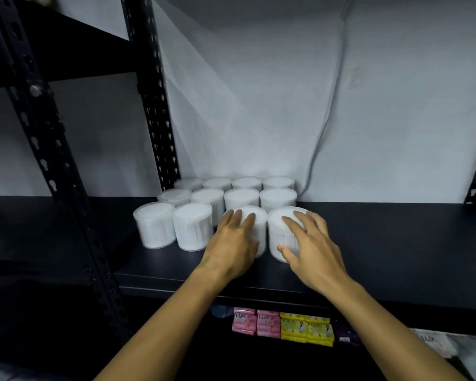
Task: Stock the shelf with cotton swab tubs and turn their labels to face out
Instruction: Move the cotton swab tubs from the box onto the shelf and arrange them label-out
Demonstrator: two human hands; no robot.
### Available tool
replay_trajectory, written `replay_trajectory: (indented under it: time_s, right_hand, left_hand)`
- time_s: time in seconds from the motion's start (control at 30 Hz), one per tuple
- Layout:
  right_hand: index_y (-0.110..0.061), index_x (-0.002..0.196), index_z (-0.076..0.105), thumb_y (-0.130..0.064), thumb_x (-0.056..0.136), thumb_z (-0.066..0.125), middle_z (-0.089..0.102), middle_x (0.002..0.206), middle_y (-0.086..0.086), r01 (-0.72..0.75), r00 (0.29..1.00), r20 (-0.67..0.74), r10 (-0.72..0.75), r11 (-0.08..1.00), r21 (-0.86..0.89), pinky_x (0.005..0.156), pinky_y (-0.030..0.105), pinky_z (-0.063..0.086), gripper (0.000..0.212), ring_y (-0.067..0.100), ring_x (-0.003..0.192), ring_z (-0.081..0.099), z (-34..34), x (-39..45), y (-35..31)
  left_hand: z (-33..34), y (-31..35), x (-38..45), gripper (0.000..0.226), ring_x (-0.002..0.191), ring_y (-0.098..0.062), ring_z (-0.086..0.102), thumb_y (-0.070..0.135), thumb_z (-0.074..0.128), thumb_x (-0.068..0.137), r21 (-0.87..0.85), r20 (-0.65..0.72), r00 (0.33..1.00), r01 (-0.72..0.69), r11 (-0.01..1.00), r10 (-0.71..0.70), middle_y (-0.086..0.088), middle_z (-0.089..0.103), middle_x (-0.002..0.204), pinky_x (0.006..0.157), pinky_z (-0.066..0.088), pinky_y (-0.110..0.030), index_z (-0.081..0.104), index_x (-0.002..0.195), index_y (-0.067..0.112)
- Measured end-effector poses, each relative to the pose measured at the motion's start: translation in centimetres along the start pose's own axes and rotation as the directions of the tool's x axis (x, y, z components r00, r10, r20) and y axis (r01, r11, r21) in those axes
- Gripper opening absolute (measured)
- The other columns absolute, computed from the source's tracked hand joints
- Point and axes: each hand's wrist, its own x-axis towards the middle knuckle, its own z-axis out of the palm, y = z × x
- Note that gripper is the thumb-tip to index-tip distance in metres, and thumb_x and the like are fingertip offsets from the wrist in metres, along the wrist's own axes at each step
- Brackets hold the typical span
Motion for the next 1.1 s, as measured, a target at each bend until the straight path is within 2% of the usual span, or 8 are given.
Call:
replay_trajectory:
  time_s: [0.2,0.6,0.73,0.8,0.87,0.93,1.03,1.1]
  right_hand:
    - [-0.030,0.140,0.039,-0.046,0.086,0.058,0.027,0.148,-0.010,-0.029,1.000,-0.006,0.029,1.000,-0.003,0.089,0.038,0.049,0.059,0.010,0.140,0.011,-3.3,-3.2,2.5]
    - [-0.037,0.135,0.045,-0.050,0.081,0.063,0.033,0.143,-0.016,-0.025,0.999,-0.023,0.025,1.000,0.010,0.084,0.039,0.051,0.059,0.004,0.137,0.013,-7.1,-6.9,7.4]
    - [-0.042,0.142,0.031,-0.056,0.080,0.061,0.013,0.151,-0.016,-0.026,1.000,0.016,0.025,0.996,0.085,0.093,0.041,0.048,0.070,0.004,0.139,0.007,-7.6,-6.8,7.4]
    - [-0.043,0.144,0.026,-0.060,0.076,0.063,0.006,0.152,-0.015,-0.101,0.994,-0.027,0.107,0.979,0.178,0.095,0.039,0.043,0.079,0.008,0.139,0.008,-7.9,-6.7,7.2]
    - [-0.039,0.145,0.026,-0.065,0.070,0.064,0.013,0.149,-0.010,-0.188,0.975,-0.064,0.213,0.944,0.272,0.100,0.036,0.038,0.088,0.012,0.138,0.014,-8.0,-6.4,7.1]
    - [-0.034,0.146,0.026,-0.066,0.067,0.066,0.024,0.140,-0.005,-0.281,0.953,-0.005,0.301,0.895,0.346,0.098,0.029,0.036,0.094,0.014,0.132,0.026,-8.2,-5.9,7.1]
    - [-0.035,0.143,0.031,-0.060,0.067,0.072,0.038,0.133,-0.003,-0.324,0.943,0.088,0.320,0.830,0.453,0.096,0.028,0.039,0.090,0.014,0.121,0.041,-8.1,-5.1,7.7]
    - [-0.040,0.140,0.033,-0.059,0.064,0.073,0.043,0.133,-0.007,-0.319,0.947,0.131,0.294,0.799,0.509,0.102,0.035,0.041,0.088,0.014,0.122,0.045,-8.2,-4.7,8.6]
  left_hand:
    - [0.6,3.9,-1.2,0.048,0.130,-0.023,0.033,0.029,0.054,0.091,-0.051,-0.086,0.995,-0.056,0.997,0.052,-0.003,0.045,0.128,0.089,0.052,-0.041,0.043,0.136,0.015]
    - [0.4,9.8,-2.8,0.055,0.143,-0.017,0.016,0.037,0.053,0.094,-0.112,-0.073,0.994,-0.088,0.990,0.080,0.000,0.034,0.148,0.100,0.046,-0.036,0.037,0.144,0.020]
    - [-0.4,9.8,-2.9,0.080,0.148,-0.013,0.002,0.062,0.052,0.088,-0.117,-0.015,1.000,0.006,0.993,-0.008,0.000,0.011,0.162,0.116,0.023,-0.038,0.015,0.152,0.031]
    - [-1.1,9.8,-2.5,0.094,0.148,-0.015,0.007,0.072,0.052,0.081,-0.152,-0.039,0.995,0.084,0.985,-0.091,0.000,0.013,0.162,0.115,0.024,-0.039,0.010,0.153,0.030]
    - [-1.9,10.0,-1.7,0.104,0.145,-0.018,0.019,0.078,0.054,0.075,-0.209,-0.032,0.982,0.178,0.962,-0.189,-0.001,0.024,0.157,0.109,0.032,-0.041,0.009,0.153,0.026]
    - [-2.3,10.4,-0.8,0.111,0.139,-0.022,0.031,0.080,0.057,0.071,-0.208,0.026,0.968,0.250,0.946,-0.250,-0.003,0.035,0.151,0.103,0.037,-0.042,0.009,0.153,0.023]
    - [-2.1,10.2,0.0,0.114,0.134,-0.024,0.040,0.073,0.066,0.070,-0.247,0.080,0.969,0.245,0.938,-0.232,-0.005,0.041,0.145,0.100,0.040,-0.040,0.007,0.153,0.023]
    - [-2.0,9.5,0.3,0.115,0.133,-0.022,0.041,0.066,0.073,0.068,-0.351,0.123,0.973,0.226,0.909,-0.194,-0.004,0.041,0.146,0.103,0.038,-0.034,0.007,0.153,0.026]
